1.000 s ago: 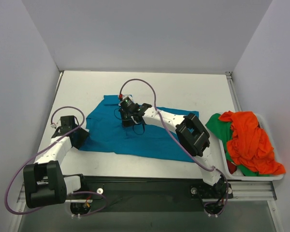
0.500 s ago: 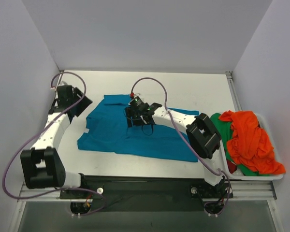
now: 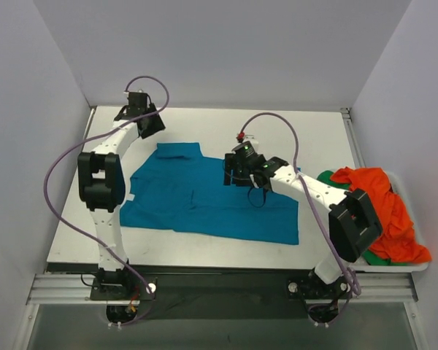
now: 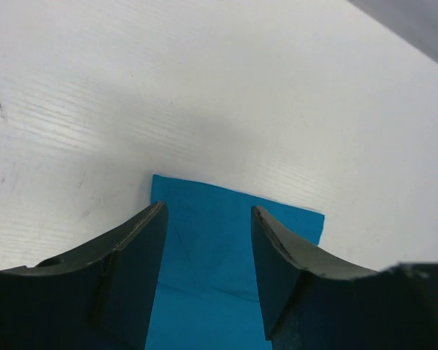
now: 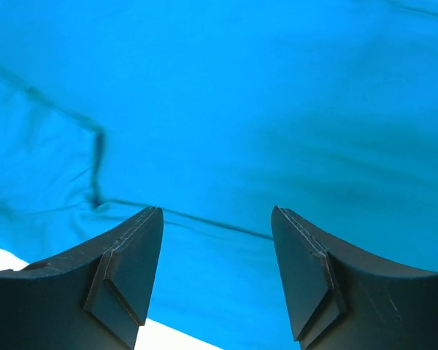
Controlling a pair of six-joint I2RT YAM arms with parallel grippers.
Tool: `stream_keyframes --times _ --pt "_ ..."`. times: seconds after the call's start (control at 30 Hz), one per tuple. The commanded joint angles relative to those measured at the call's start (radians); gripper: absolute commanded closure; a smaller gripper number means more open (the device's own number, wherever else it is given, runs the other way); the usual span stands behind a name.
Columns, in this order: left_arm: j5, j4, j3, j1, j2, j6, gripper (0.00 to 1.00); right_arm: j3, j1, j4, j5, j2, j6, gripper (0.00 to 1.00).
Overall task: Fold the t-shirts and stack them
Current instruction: Grap the side of the flattened tshirt furthest away from the robot with both arms
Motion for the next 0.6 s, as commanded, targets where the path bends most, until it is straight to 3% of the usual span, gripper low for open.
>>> stream_keyframes --times 0.0,0.2,0.57 --pt "-0.034 -0.102 0.131 -0.008 0.101 0.085 0.41 -0.043 -0.064 -0.001 -0.005 -0.081 0.022 0.39" --pt "-0.065 -0.134 0.189 -0.035 0.199 0.116 0.41 -0.088 -0.164 -0.001 -0.049 -0.128 0.013 0.39" --pt "-0.076 -0.116 0.203 -0.046 0.239 0.125 0.43 -0.169 -0.291 0.007 -0.060 -0.157 0.007 0.39"
